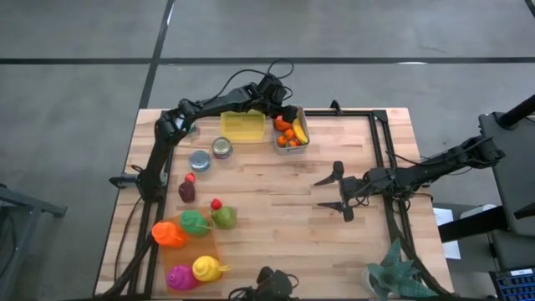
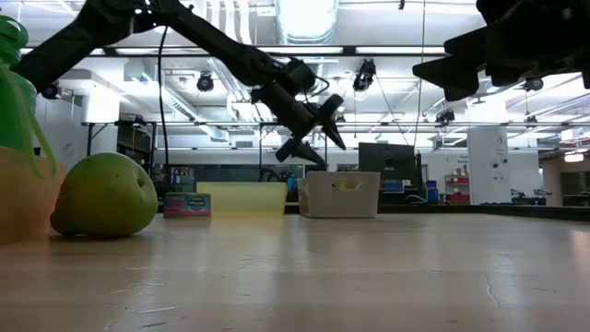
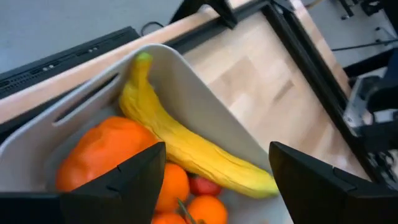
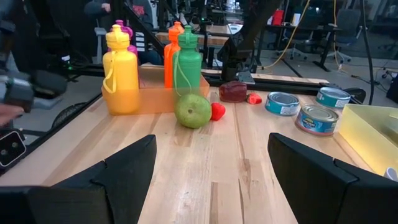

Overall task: Pick & Place Food Item
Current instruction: Put the green pear into the gray bin

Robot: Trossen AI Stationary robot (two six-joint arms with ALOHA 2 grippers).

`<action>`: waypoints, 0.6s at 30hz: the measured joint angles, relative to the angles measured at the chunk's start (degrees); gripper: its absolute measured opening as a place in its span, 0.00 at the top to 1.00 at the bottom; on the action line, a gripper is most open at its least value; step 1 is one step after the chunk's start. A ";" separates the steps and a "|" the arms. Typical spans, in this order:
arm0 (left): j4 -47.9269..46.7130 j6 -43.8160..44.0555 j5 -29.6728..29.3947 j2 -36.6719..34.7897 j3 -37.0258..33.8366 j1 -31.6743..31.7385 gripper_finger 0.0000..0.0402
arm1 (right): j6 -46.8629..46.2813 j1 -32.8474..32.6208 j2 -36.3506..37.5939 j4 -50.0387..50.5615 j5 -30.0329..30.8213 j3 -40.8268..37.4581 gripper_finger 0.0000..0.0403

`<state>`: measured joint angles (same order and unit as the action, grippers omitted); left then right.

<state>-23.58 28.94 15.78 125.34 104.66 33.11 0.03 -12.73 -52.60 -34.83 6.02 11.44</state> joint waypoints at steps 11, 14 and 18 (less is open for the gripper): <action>-20.24 -6.39 -3.69 -10.18 0.00 -7.65 0.28 | 0.00 0.02 0.00 0.28 0.00 0.00 0.24; -27.04 -6.54 -11.15 -13.11 0.00 -12.26 0.28 | 0.00 0.01 0.00 0.35 0.00 0.00 0.24; -34.50 -6.60 -20.14 -16.73 0.00 -18.98 0.28 | 0.00 0.00 0.00 0.38 0.01 0.00 0.24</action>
<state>-58.08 22.34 -4.37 108.61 104.66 14.13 0.03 -12.73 -52.60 -34.44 6.03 11.44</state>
